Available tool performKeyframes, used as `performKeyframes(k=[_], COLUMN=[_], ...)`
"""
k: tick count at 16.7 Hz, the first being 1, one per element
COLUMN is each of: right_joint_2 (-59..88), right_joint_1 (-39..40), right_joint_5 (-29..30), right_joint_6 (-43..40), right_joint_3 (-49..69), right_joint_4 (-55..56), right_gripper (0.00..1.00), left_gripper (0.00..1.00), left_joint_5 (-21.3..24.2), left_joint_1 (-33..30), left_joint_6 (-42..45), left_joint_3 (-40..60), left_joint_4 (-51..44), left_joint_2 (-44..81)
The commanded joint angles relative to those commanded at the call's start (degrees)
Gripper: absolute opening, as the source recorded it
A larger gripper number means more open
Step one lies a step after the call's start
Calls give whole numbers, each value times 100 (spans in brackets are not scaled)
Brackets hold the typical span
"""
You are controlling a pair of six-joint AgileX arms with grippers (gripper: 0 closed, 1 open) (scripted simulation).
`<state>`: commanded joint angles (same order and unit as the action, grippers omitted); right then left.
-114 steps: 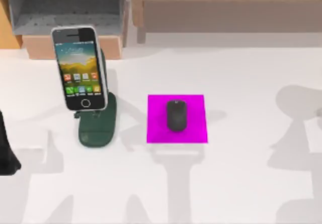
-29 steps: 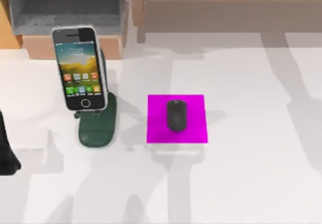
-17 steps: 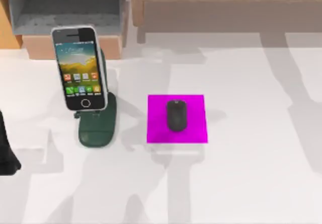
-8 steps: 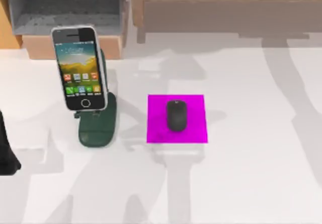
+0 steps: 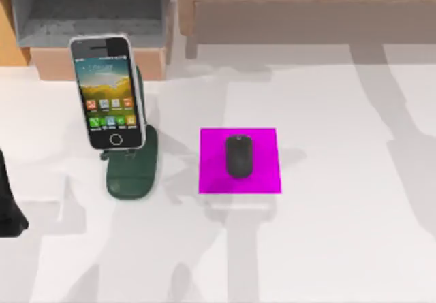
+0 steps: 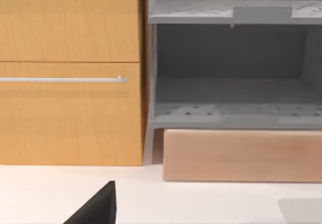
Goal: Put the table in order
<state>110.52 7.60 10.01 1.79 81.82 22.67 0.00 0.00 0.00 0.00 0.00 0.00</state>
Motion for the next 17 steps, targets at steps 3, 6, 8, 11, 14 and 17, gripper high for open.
performKeyframes(k=[3,6,8,11,14,17], right_joint_2=[83,83,83,83,83,83], right_joint_1=[-6,-6,-6,-6,-6,-6], right_joint_5=[-39,-39,-39,-39,-39,-39], right_joint_6=[-39,-39,-39,-39,-39,-39], right_joint_3=[41,41,41,41,41,41], right_joint_4=[51,51,51,51,51,51], right_gripper=[0,0,15,38,60,83], left_gripper=[100,100,100,100,100,100], left_joint_5=[0,0,0,0,0,0], left_joint_1=[0,0,0,0,0,0], left_joint_6=[0,0,0,0,0,0], left_joint_3=[0,0,0,0,0,0], left_joint_4=[0,0,0,0,0,0], left_joint_2=[0,0,0,0,0,0])
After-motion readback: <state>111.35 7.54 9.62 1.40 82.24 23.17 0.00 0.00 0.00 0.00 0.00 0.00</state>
